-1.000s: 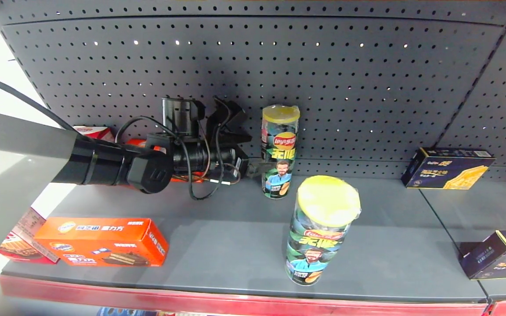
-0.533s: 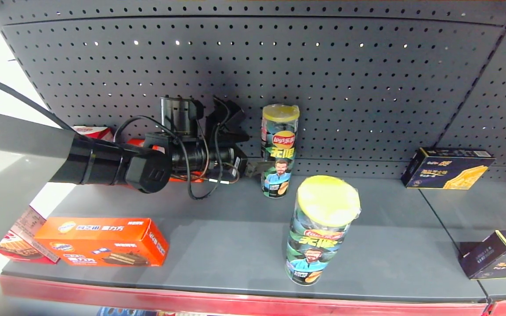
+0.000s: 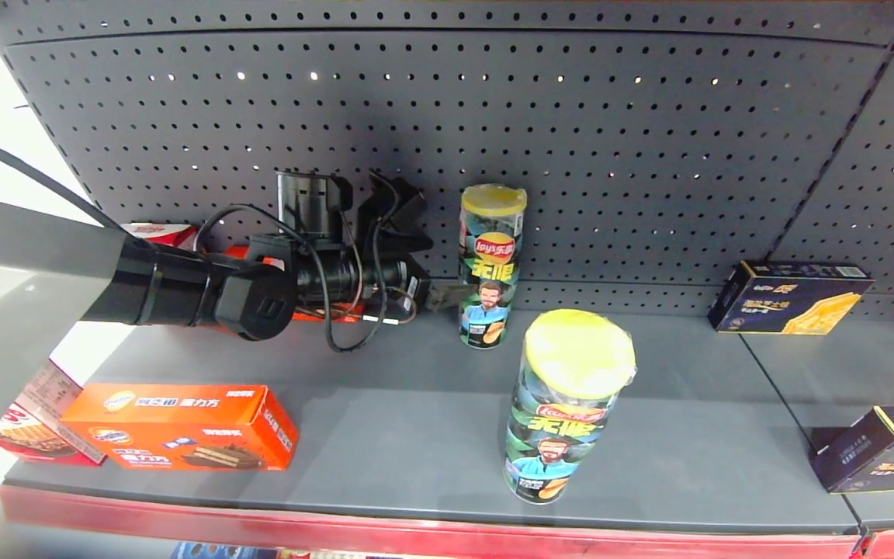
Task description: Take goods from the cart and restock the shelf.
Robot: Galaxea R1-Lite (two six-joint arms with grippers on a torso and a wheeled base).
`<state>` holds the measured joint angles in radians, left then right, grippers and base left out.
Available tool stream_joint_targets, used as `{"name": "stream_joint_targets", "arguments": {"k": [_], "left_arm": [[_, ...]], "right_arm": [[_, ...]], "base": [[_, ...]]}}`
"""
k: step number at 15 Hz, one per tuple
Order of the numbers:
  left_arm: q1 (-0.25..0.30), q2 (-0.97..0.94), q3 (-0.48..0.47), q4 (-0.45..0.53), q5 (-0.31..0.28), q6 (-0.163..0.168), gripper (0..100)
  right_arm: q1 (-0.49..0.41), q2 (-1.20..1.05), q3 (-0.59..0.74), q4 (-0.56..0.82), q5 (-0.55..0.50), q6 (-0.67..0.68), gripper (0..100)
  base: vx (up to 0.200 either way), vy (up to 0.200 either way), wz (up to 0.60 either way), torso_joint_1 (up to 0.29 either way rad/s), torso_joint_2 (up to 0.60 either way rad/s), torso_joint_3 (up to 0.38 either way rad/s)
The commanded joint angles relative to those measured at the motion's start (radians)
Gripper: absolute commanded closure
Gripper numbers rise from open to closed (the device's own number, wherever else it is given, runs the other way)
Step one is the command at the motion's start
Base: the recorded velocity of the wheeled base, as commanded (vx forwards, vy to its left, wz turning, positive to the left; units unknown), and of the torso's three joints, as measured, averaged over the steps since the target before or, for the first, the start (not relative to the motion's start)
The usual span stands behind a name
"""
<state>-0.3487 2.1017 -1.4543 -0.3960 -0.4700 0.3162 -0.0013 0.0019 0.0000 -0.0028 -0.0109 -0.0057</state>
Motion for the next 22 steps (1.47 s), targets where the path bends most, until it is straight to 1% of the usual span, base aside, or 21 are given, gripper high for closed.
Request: {"name": "stream_joint_targets", "arguments": {"k": [1, 5, 6, 7, 8, 9, 10, 11, 12, 14, 17, 20, 22], "left_arm": [[0.007, -0.026, 0.022, -0.003, 0.002, 0.0, 0], [0.016, -0.138, 0.133, -0.003, 0.002, 0.0, 0], [0.019, -0.154, 0.149, -0.003, 0.005, 0.0, 0], [0.02, -0.166, 0.164, -0.004, 0.031, 0.001, 0], [0.016, -0.167, 0.169, -0.003, 0.1, 0.006, 0], [0.008, -0.167, 0.17, -0.004, 0.16, 0.023, 0], [0.002, -0.166, 0.176, -0.003, 0.194, 0.046, 0], [-0.004, -0.163, 0.183, -0.003, 0.212, 0.063, 0], [-0.016, -0.154, 0.187, -0.003, 0.248, 0.081, 0], [-0.041, -0.117, 0.178, -0.012, 0.292, 0.08, 0], [-0.05, -0.08, 0.166, -0.015, 0.312, 0.08, 0], [-0.052, -0.048, 0.13, -0.015, 0.333, 0.075, 0], [-0.061, -0.042, 0.114, -0.015, 0.335, 0.073, 0]], "right_arm": [[0.0, 0.0, 0.0, 0.0, 0.0, 0.0, 0], [0.0, 0.0, 0.0, 0.0, 0.0, 0.0, 0], [0.0, 0.0, 0.0, 0.0, 0.0, 0.0, 0], [0.0, 0.0, 0.0, 0.0, 0.0, 0.0, 0], [0.0, 0.0, 0.0, -0.002, 0.0, 0.0, 0], [0.0, 0.0, 0.0, 0.0, 0.0, 0.0, 0], [0.0, 0.0, 0.0, 0.0, 0.0, 0.0, 0], [0.0, 0.0, 0.0, 0.0, 0.0, 0.0, 0], [0.0, 0.0, 0.0, 0.0, 0.0, 0.0, 0], [0.0, 0.0, 0.0, 0.0, 0.0, 0.0, 0], [0.0, 0.0, 0.0, 0.0, 0.0, 0.0, 0], [0.0, 0.0, 0.0, 0.0, 0.0, 0.0, 0], [0.0, 0.0, 0.0, 0.0, 0.0, 0.0, 0]], "base": [[0.0, 0.0, 0.0, 0.0, 0.0, 0.0], [0.0, 0.0, 0.0, 0.0, 0.0, 0.0], [0.0, 0.0, 0.0, 0.0, 0.0, 0.0], [0.0, 0.0, 0.0, 0.0, 0.0, 0.0], [0.0, 0.0, 0.0, 0.0, 0.0, 0.0], [0.0, 0.0, 0.0, 0.0, 0.0, 0.0], [0.0, 0.0, 0.0, 0.0, 0.0, 0.0], [0.0, 0.0, 0.0, 0.0, 0.0, 0.0], [0.0, 0.0, 0.0, 0.0, 0.0, 0.0], [0.0, 0.0, 0.0, 0.0, 0.0, 0.0], [0.0, 0.0, 0.0, 0.0, 0.0, 0.0], [0.0, 0.0, 0.0, 0.0, 0.0, 0.0], [0.0, 0.0, 0.0, 0.0, 0.0, 0.0]]}}
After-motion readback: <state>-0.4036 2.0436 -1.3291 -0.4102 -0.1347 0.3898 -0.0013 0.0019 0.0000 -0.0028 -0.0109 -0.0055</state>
